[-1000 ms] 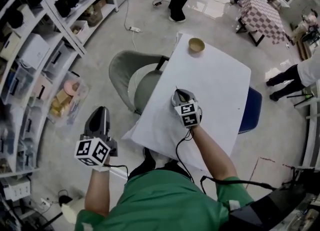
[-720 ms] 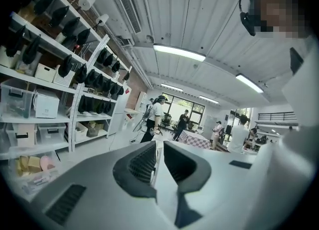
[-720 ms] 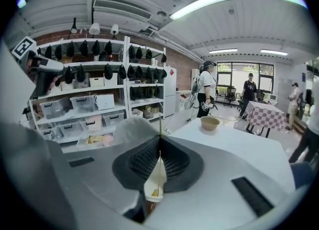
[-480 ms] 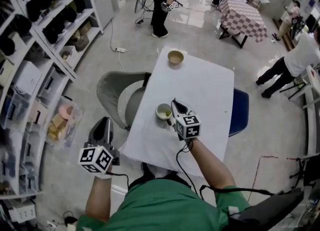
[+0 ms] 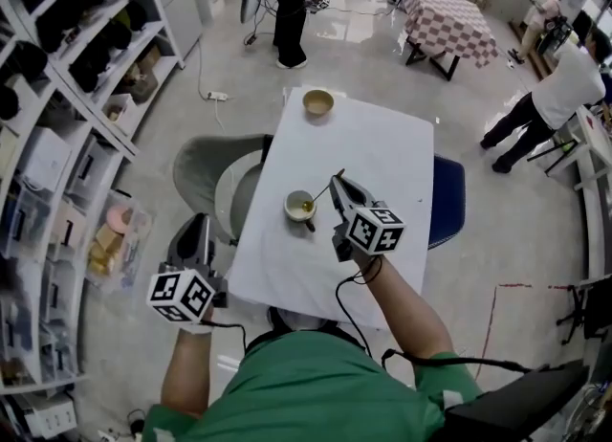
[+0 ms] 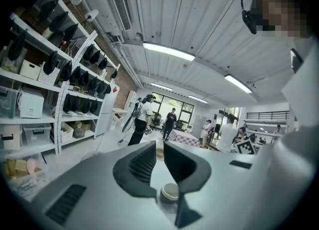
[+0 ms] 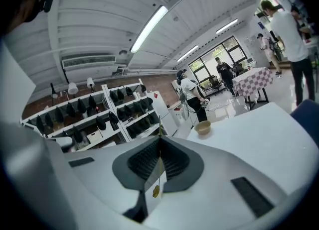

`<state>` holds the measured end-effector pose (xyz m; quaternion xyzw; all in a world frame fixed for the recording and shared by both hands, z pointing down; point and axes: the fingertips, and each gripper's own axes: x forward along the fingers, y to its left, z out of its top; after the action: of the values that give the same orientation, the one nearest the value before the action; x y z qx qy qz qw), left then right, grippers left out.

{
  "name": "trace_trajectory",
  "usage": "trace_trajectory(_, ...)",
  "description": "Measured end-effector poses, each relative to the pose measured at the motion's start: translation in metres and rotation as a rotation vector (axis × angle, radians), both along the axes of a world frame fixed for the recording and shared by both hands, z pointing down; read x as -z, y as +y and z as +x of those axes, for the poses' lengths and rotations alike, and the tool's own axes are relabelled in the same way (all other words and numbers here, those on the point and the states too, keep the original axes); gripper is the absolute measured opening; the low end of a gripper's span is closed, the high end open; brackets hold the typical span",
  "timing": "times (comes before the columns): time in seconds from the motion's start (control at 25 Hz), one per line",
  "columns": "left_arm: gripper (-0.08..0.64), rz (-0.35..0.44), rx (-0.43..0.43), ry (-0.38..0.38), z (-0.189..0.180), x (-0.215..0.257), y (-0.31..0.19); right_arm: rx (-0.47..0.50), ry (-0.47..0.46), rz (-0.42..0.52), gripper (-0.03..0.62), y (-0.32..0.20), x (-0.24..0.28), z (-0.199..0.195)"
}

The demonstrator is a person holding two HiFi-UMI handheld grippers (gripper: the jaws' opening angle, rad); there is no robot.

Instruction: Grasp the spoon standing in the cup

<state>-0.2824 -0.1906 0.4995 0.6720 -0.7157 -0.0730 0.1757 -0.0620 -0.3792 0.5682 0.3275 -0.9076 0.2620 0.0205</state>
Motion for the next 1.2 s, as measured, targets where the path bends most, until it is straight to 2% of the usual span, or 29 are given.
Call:
trace_trajectory(0.24,0.060,0.015,-0.038,0.001,0.016,0.008,-0.016,-0.020,-0.088,0.021,0.025,0.004,0.039,0.021)
trace_trajectory(0.64,0.060,0.034,-0.103,0.019,0.050,0.011,-0.030,0.002,-0.146,0.066,0.025,0.040,0.079,0.044)
trace_trajectory(1.2,0.060,0.067,-0.150,0.031,0.083,0.025,-0.038,-0.039,-0.334,0.069,0.025,0.060,0.138,0.094)
